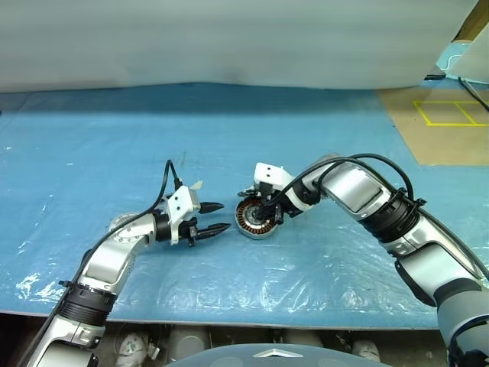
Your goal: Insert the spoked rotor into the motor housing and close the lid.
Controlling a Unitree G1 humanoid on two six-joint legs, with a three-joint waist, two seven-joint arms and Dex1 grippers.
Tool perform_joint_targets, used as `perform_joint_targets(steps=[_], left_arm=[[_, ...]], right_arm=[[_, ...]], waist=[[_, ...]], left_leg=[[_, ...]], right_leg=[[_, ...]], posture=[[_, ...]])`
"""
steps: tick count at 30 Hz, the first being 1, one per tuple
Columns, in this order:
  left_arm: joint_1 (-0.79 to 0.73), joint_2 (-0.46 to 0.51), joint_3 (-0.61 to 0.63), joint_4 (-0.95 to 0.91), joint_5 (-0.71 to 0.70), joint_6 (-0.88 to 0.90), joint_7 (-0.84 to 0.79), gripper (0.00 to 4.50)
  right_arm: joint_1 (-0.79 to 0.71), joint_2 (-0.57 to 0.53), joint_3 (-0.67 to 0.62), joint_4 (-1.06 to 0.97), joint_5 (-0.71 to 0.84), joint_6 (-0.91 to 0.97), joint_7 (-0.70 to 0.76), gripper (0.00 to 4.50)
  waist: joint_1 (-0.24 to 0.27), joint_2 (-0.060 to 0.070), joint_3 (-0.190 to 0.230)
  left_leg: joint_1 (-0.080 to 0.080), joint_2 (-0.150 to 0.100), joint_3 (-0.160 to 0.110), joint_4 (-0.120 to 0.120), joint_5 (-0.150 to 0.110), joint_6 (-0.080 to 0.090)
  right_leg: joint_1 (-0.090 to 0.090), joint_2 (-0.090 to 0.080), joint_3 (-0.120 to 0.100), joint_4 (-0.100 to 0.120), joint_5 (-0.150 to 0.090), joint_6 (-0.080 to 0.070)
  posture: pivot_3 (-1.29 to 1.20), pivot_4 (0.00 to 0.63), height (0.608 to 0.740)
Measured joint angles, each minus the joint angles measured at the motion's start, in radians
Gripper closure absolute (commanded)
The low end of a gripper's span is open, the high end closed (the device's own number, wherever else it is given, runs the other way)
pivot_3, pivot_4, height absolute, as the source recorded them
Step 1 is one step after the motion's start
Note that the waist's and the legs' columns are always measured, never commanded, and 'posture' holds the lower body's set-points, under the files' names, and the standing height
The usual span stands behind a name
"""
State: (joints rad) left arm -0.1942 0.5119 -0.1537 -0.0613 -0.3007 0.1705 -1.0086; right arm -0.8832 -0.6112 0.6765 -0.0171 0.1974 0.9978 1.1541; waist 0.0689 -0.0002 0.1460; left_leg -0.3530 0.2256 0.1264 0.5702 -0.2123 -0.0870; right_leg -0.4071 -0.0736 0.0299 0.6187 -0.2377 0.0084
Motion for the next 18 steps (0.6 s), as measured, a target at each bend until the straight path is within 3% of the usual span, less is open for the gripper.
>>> perform_joint_targets(steps=[3,12,18], left_arm=[[0.0,-0.002,0.0,0.0,0.0,0.0,0.0,1.95],[0.003,-0.002,-0.002,0.0,0.0,0.0,0.0,1.95],[0.006,-0.002,-0.004,0.0,0.0,0.0,0.0,1.95]], right_arm=[[0.0,0.007,0.0,-0.001,0.0,-0.013,0.002,2.19],[0.0,-0.009,-0.009,-0.006,0.011,0.002,0.033,2.19],[0.001,-0.015,-0.094,-0.039,0.063,0.025,0.043,2.19]], waist=[[0.0,0.0,0.0],[0.0,0.0,0.0],[0.0,0.0,0.0]], left_leg=[[0.0,0.0,0.0,0.0,0.0,0.0],[0.0,0.0,0.0,0.001,0.0,0.0],[0.0,0.0,0.0,0.001,0.0,0.0]], right_leg=[[0.0,0.0,0.0,0.0,0.0,-0.001],[0.0,0.0,0.0,0.001,-0.002,-0.003],[0.0,0.0,0.0,0.001,-0.001,-0.001]], posture=[[0.0,0.15,0.74],[0.0,0.15,0.74],[0.0,0.15,0.74]])
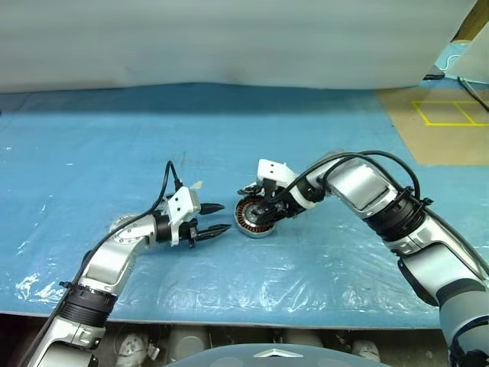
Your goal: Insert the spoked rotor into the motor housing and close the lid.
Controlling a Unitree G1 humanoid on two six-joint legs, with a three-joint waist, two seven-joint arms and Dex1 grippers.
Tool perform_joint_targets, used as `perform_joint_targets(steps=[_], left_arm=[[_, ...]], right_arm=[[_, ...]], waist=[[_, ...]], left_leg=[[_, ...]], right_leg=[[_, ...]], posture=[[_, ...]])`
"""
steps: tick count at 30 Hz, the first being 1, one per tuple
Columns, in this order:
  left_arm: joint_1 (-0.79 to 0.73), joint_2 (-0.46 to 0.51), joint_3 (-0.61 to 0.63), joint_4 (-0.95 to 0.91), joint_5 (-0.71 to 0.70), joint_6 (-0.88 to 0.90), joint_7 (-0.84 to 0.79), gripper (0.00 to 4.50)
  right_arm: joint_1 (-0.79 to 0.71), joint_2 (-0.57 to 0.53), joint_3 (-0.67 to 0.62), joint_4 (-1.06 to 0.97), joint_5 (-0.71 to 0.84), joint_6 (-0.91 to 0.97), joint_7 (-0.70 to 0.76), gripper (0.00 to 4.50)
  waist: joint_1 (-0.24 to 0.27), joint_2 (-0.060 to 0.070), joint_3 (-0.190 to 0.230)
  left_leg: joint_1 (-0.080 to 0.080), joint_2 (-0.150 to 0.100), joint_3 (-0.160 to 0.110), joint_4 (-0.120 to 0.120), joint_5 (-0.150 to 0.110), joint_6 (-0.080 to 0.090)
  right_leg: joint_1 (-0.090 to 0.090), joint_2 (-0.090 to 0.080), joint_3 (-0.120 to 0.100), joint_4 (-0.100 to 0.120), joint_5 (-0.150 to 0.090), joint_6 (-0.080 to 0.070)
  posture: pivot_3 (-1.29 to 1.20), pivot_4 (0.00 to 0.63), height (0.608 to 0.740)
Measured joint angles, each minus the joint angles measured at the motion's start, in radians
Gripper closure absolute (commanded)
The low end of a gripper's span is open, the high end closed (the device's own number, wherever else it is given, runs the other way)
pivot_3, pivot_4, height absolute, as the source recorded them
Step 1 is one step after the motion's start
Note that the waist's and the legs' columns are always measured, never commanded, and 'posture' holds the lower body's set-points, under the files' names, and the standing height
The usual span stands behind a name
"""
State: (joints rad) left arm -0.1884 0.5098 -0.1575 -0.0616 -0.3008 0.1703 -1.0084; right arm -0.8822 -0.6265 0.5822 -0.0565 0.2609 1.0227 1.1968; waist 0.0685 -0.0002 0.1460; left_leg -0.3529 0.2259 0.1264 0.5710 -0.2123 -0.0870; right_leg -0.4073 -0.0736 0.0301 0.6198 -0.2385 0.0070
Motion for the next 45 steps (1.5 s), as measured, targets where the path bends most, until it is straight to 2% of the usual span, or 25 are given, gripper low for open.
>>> perform_joint_targets(steps=[4,5,7,12,27,45], left_arm=[[0.0,0.0,-0.001,0.0,0.0,0.0,-0.001,1.95],[0.0,0.0,-0.001,0.0,0.0,0.0,-0.001,1.95],[0.0,0.0,-0.001,0.0,0.0,0.0,-0.001,1.95],[0.0,0.0,-0.002,0.0,0.0,0.0,-0.002,1.95],[0.001,0.001,-0.003,-0.005,0.0,0.001,-0.003,1.95],[0.006,0.0,-0.009,-0.008,0.001,0.001,-0.003,1.95]], right_arm=[[0.024,0.005,-0.043,-0.006,0.026,0.006,-0.007,2.19],[0.033,0.006,-0.053,-0.008,0.037,0.01,-0.009,2.36],[0.043,0.007,-0.064,-0.008,0.046,0.011,-0.02,2.76],[0.092,0.008,-0.068,0.004,0.036,-0.013,-0.06,4.45],[0.152,0.043,-0.143,0.009,0.063,-0.029,-0.116,4.45],[0.193,0.028,-0.1,0.039,0.013,-0.112,-0.13,4.45]], waist=[[0.001,0.0,0.0],[0.001,0.0,0.0],[0.001,0.0,0.0],[0.0,0.0,0.0],[0.0,0.0,0.0],[0.001,0.0,0.0]], left_leg=[[0.0,0.0,0.0,0.0,0.0,0.0],[0.0,0.0,0.0,0.0,0.0,0.0],[0.0,0.0,0.0,0.0,0.0,0.0],[0.0,0.0,0.0,0.0,0.0,0.0],[0.0,0.0,0.0,0.0,0.0,0.0],[0.002,0.0,0.0,0.0,0.0,0.0]], right_leg=[[0.0,0.0,0.0,0.0,-0.001,-0.001],[0.0,0.0,0.0,0.0,-0.001,-0.002],[0.0,0.0,0.0,0.0,-0.001,-0.002],[0.0,0.0,0.0,0.0,-0.001,-0.002],[0.0,0.0,0.0,0.0,-0.001,-0.002],[0.002,-0.001,0.0,-0.001,-0.001,-0.002]], posture=[[0.0,0.15,0.74],[0.0,0.15,0.74],[0.0,0.15,0.74],[0.0,0.15,0.74],[0.0,0.15,0.74],[0.0,0.15,0.74]])
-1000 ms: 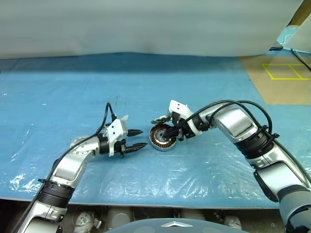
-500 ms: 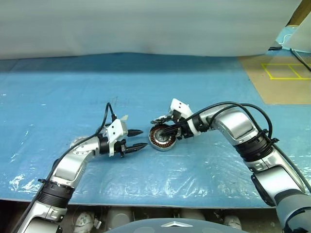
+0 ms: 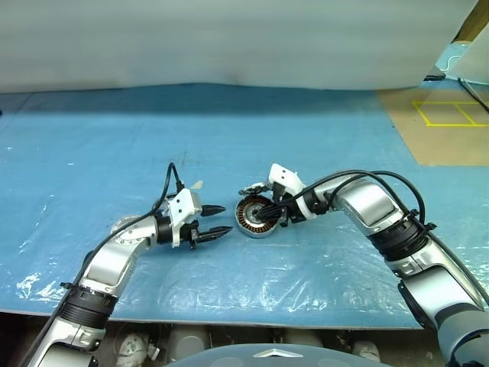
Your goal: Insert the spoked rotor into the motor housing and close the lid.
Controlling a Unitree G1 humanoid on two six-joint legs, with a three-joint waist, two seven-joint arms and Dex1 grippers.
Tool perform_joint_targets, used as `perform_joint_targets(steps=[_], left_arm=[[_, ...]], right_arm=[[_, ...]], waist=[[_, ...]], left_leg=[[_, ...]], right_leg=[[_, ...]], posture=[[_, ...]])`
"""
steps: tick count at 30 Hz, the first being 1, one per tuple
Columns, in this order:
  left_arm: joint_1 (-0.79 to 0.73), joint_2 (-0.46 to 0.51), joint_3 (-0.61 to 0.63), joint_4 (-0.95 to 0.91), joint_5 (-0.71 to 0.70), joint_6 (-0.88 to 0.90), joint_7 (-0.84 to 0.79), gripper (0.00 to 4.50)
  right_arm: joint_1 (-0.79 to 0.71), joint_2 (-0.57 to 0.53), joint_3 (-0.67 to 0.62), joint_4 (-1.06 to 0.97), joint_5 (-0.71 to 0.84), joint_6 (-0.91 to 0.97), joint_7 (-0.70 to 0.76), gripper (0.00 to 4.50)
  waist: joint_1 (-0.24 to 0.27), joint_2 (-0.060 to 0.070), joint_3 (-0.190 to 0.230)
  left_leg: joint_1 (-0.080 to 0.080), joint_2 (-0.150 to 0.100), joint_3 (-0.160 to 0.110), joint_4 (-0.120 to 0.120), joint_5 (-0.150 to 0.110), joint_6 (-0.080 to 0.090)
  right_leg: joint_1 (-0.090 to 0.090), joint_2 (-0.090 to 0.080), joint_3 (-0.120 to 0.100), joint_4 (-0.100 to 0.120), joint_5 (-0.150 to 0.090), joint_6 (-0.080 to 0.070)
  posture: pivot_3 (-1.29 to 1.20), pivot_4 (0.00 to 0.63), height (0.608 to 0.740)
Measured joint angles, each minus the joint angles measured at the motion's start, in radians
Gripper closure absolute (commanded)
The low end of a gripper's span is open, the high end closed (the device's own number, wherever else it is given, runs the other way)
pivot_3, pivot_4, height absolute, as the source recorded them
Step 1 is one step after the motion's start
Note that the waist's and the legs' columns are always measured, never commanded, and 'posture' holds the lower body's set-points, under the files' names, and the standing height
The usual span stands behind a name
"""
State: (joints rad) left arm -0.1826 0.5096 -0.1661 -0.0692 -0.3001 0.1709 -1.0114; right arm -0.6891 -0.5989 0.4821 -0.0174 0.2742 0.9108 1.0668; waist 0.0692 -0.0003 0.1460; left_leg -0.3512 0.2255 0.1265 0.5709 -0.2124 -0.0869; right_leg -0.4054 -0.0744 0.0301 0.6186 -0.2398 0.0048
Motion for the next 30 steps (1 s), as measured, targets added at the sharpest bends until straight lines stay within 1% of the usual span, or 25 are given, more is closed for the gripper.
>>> perform_joint_targets(steps=[4,11,14,23,30], left_arm=[[-0.001,-0.001,0.0,0.0,0.0,0.0,0.0,1.95],[-0.001,-0.001,0.0,0.0,0.003,0.0,-0.001,1.95],[-0.002,-0.002,0.0,0.0,0.004,-0.001,-0.001,1.95],[-0.005,-0.002,0.0,0.001,0.005,-0.002,-0.001,1.95],[-0.005,-0.002,0.0,0.001,0.005,-0.002,-0.001,1.95]], right_arm=[[-0.001,0.003,0.0,0.005,-0.018,-0.027,-0.001,4.45],[0.01,-0.004,-0.021,0.002,0.031,-0.003,0.054,4.45],[0.01,0.011,-0.042,0.003,0.035,-0.006,0.041,4.45],[0.017,0.052,-0.047,0.009,0.033,-0.006,-0.006,4.45],[0.008,0.058,-0.042,0.057,-0.012,-0.044,-0.045,4.45]], waist=[[-0.001,0.0,0.0],[-0.001,0.0,0.0],[-0.002,0.0,0.0],[-0.001,0.0,0.0],[-0.002,0.0,0.0]], left_leg=[[0.0,0.0,0.0,0.0,0.0,0.0],[-0.002,0.0,0.0,-0.001,0.0,0.0],[-0.002,0.0,0.0,-0.001,0.0,0.0],[-0.002,0.0,0.0,-0.001,0.0,0.0],[0.0,0.0,0.0,-0.001,0.0,0.0]], right_leg=[[0.0,0.0,0.0,0.0,0.0,0.0],[-0.001,0.0,0.0,0.0,0.0,0.0],[-0.002,0.001,0.0,0.0,0.0,0.0],[-0.002,0.001,0.0,0.0,0.0,0.0],[-0.001,0.0,0.0,0.0,0.0,0.0]], posture=[[0.0,0.15,0.74],[0.0,0.15,0.74],[0.0,0.15,0.74],[0.0,0.15,0.74],[0.0,0.15,0.74]])
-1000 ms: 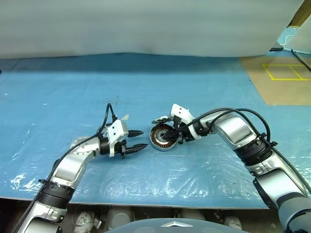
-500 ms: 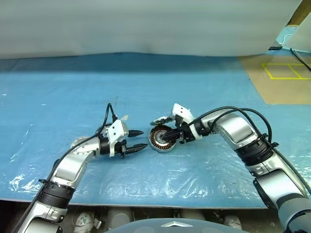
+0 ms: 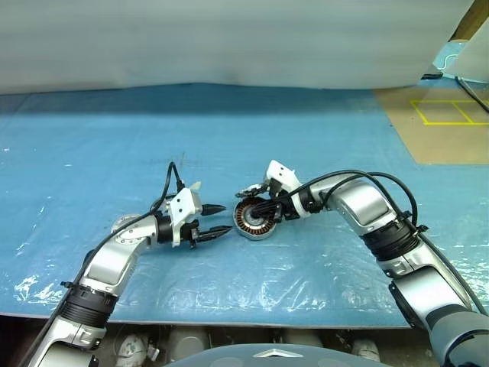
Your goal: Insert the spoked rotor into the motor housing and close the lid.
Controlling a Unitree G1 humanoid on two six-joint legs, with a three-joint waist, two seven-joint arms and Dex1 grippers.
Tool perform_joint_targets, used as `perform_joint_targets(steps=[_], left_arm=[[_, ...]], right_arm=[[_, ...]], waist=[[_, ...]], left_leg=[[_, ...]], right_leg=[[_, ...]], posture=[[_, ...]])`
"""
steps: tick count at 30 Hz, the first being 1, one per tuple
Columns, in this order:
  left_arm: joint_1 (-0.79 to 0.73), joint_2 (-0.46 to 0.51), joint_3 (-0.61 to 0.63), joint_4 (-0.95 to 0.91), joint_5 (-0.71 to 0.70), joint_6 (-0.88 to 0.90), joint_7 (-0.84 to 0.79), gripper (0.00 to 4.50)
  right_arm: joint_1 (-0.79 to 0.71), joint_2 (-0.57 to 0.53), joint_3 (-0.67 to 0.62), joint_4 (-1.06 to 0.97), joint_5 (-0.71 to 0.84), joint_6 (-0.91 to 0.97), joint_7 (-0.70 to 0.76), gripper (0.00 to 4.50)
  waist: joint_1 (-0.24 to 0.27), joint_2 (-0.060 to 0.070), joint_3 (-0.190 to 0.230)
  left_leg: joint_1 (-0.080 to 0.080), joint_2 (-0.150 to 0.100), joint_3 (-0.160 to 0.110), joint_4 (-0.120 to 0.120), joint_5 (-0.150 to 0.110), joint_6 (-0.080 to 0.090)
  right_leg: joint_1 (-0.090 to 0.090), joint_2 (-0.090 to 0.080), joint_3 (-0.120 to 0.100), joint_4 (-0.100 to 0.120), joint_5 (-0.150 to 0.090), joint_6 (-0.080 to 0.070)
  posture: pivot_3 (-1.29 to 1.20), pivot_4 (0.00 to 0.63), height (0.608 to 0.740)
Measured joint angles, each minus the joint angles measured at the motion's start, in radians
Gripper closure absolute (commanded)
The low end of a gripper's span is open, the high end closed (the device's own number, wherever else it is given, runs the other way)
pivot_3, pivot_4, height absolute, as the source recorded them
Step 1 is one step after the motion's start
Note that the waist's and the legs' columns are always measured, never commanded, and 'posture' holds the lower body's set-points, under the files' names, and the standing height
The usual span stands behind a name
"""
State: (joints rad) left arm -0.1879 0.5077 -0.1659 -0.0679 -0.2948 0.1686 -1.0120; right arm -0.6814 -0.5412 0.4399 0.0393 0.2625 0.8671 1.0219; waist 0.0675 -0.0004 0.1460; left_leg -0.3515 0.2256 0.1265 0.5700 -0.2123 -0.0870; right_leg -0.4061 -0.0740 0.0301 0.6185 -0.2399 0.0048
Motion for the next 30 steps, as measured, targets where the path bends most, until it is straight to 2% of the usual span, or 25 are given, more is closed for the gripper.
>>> perform_joint_targets(steps=[12,18,30], left_arm=[[0.0,0.0,0.0,0.0,0.0,0.0,-0.005,1.95],[-0.006,0.0,0.0,0.001,0.002,-0.005,-0.008,1.95],[-0.007,0.0,0.0,0.001,0.003,-0.007,-0.009,1.95]], right_arm=[[0.018,-0.047,0.002,-0.03,-0.021,-0.025,0.043,4.45],[0.033,-0.012,-0.044,-0.038,0.027,0.036,0.046,4.45],[0.034,-0.021,-0.032,-0.044,0.045,0.048,0.061,4.45]], waist=[[0.002,0.0,0.0],[-0.003,0.0,0.0],[0.0,0.0,0.0]], left_leg=[[0.001,0.0,0.0,0.0,0.0,0.0],[0.0,0.0,0.0,-0.001,0.0,0.0],[-0.001,0.0,0.0,-0.002,0.0,0.0]], right_leg=[[0.002,0.0,0.0,-0.001,0.0,0.0],[0.0,0.0,0.0,-0.001,0.0,0.0],[-0.001,0.0,0.0,-0.002,0.0,0.0]], posture=[[0.0,0.15,0.74],[0.0,0.15,0.74],[0.0,0.15,0.74]])
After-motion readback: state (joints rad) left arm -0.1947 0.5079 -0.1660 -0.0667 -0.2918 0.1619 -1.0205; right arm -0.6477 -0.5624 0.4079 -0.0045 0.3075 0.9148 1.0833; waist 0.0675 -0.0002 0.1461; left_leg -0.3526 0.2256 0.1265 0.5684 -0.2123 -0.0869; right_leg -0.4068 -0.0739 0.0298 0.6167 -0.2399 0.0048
